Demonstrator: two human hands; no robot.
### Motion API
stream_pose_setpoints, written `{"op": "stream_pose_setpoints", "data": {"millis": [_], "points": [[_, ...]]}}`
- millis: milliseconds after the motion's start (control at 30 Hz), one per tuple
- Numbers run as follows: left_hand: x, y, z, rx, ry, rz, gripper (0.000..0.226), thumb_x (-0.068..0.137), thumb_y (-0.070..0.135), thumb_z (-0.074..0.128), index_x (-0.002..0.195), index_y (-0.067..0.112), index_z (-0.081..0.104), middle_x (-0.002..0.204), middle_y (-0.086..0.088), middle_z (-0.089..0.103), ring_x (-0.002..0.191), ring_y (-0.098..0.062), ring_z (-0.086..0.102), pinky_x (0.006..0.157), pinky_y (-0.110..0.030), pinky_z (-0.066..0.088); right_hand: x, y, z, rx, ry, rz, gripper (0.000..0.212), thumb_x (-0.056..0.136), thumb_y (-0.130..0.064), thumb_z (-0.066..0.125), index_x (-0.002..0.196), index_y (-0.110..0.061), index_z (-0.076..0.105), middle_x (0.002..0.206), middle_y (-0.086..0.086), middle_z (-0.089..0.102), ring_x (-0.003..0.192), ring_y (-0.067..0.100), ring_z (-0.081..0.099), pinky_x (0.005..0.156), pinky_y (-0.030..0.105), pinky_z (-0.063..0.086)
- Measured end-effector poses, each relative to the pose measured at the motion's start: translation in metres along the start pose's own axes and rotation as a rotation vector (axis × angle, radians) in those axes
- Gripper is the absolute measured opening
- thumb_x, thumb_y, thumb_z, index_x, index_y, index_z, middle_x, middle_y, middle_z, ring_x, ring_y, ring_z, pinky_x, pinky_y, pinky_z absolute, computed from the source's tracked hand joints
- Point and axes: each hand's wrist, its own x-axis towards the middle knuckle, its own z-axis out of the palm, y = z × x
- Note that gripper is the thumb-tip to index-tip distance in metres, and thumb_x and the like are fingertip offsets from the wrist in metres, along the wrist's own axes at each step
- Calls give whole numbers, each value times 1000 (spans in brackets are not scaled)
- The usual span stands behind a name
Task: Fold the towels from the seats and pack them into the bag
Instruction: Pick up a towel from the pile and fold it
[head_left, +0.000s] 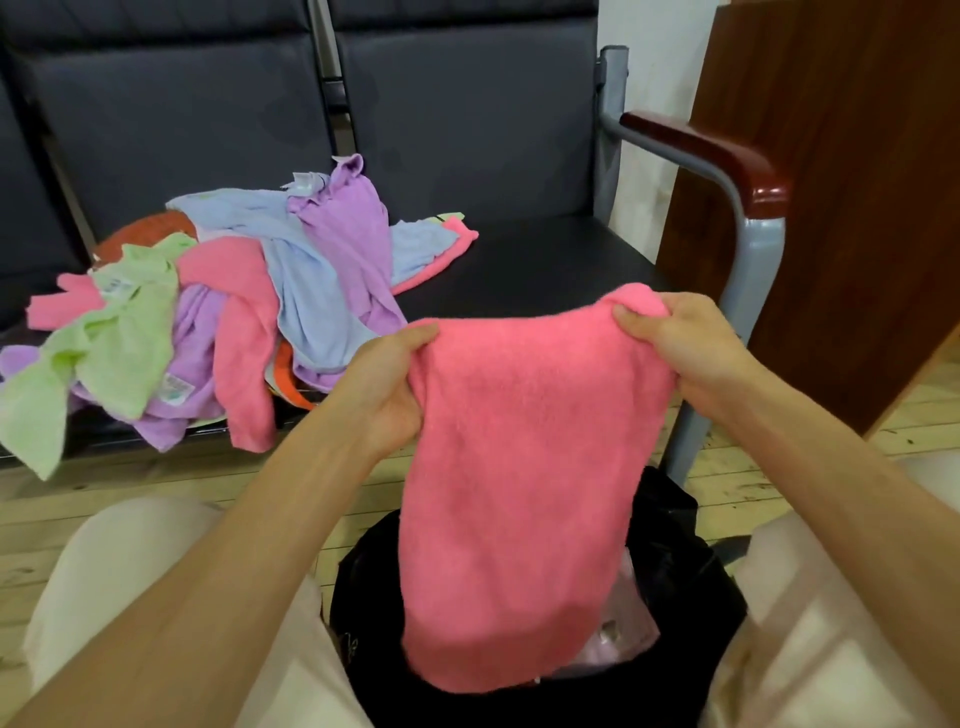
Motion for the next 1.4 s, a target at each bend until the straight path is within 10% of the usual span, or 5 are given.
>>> {"op": "stream_pose_setpoints", "data": {"millis": [200, 400, 800, 1100, 1400], "points": [[8, 6, -7, -51, 81, 43, 30, 94, 12, 55, 121, 1, 60, 119, -12, 66, 111, -22, 62, 95, -35, 51, 3, -4, -10, -324, 35, 124, 54, 86, -54, 62, 91, -1, 68, 94, 17, 69, 84, 28, 66, 76, 40, 51], [6, 9, -13, -36, 87, 30, 26, 93, 9, 47, 115, -1, 58, 91, -10, 64, 77, -18, 62, 62, -27, 52, 5, -7, -25, 478, -274, 213, 38, 75, -21, 71, 109, -6, 67, 101, 4, 71, 91, 19, 69, 71, 30, 56], [17, 19, -43, 1069, 165, 340, 37, 95, 28, 57, 86, -8, 64, 76, -8, 57, 68, -16, 52, 61, -26, 40, 24, 25, -20, -647, 279, -180, 47, 93, -39, 60, 61, -6, 49, 61, 7, 51, 62, 23, 49, 56, 33, 35], [11, 19, -29, 548, 112, 278, 37, 98, 31, 50, 68, 9, 48, 46, 7, 45, 40, -3, 43, 38, -16, 35, 13, 1, -26, -10, 389, -27, 42, 92, -27, 65, 131, -16, 59, 131, -1, 57, 120, 18, 51, 104, 40, 43], [10, 34, -40, -5, 19, 99, 14, 95, 13, 55, 102, 7, 66, 81, -5, 74, 66, -12, 70, 56, -25, 56, 14, 2, -30, 415, 113, 83, 23, 90, -9, 62, 101, -26, 73, 118, -3, 67, 110, 15, 62, 84, 31, 51]]}}
